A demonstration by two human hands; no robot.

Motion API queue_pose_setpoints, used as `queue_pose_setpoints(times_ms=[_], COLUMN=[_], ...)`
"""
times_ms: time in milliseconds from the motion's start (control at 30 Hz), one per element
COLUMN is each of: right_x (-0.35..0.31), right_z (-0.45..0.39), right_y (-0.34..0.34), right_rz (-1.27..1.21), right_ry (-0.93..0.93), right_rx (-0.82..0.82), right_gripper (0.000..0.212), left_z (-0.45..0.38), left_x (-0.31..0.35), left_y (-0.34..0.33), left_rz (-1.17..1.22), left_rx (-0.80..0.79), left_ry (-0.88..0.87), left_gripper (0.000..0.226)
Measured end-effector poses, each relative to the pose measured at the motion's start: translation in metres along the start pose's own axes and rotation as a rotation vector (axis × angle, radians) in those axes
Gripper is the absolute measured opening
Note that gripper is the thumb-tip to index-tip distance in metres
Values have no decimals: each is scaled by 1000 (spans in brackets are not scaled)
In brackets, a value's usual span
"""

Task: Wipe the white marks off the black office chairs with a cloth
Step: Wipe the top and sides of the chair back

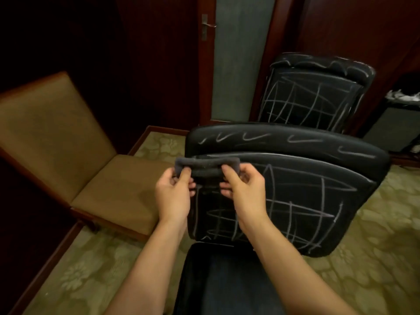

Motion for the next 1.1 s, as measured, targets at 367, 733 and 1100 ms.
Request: queue_pose_setpoints(times_ms=[367,733,1100], right_x=[-84,-69,-66], right_z=[-64,-92,-85], right_y=[-10,-48,-32], right_rz=[714,805,868], right_ry=[324,469,562], right_rx=[323,38,-83], right_gripper=[28,34,23], left_z=[-68,-63,-32], left_x=[51,64,36], left_y=[-61,-57,-68], left_rz=[-452,-481,-629], left_rx=[26,65,272], left_ry=[-401,-622,-762], left_gripper=[28,53,22])
Point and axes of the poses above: each hand's wrist, its own z-axis away from the middle knuckle, its own y-axis out of the back of the hand, x = y × z, the point moved 8 cm from there along -z, towards the middle knuckle, and after that the axes turned 9 degrees about x, right-handed, at the moved point
